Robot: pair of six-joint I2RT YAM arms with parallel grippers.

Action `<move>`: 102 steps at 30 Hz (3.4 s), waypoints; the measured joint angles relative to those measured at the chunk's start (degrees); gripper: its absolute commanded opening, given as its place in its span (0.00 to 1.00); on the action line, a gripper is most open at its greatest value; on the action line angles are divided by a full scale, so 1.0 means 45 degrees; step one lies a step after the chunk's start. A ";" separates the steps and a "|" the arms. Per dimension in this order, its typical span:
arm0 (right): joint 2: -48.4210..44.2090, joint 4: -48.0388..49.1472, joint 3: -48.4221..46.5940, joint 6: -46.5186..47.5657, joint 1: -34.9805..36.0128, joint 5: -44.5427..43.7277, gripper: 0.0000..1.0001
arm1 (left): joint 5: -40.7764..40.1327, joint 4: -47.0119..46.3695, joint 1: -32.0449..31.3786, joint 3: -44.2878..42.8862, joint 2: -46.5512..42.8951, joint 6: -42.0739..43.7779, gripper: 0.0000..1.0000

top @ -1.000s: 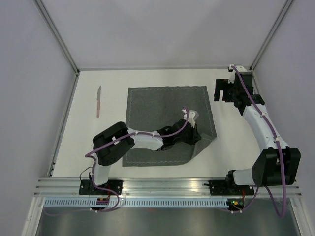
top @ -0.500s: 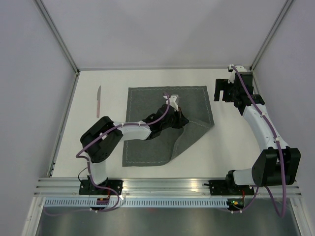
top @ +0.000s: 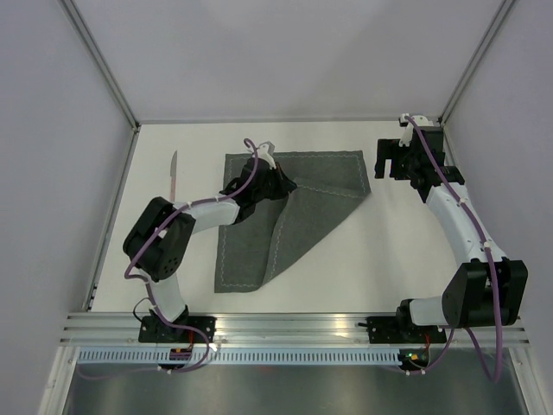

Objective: Fold the napkin, place the utensils inside, and roll it up
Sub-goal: Fold the napkin at the center of the board.

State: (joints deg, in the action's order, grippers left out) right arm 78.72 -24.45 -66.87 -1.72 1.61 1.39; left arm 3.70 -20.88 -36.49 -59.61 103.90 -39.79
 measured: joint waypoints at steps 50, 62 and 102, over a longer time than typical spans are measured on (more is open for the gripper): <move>0.0044 0.0000 0.0121 0.0102 0.0189 0.0112 0.98 | 0.1870 0.2589 0.5532 -0.2778 0.1302 0.0015 0.02; 0.0146 0.0000 0.0121 0.0107 0.0204 0.0107 0.98 | 0.2006 0.2807 0.5901 -0.3463 0.1598 0.0024 0.02; 0.0325 0.0005 0.0126 0.0233 0.0345 0.0073 0.98 | 0.2647 0.3332 0.6717 -0.4337 0.2720 0.0029 0.02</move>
State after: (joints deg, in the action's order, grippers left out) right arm 80.18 -24.43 -66.30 -0.67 3.16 1.72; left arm 15.62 -5.89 -6.26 -79.13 116.14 -39.66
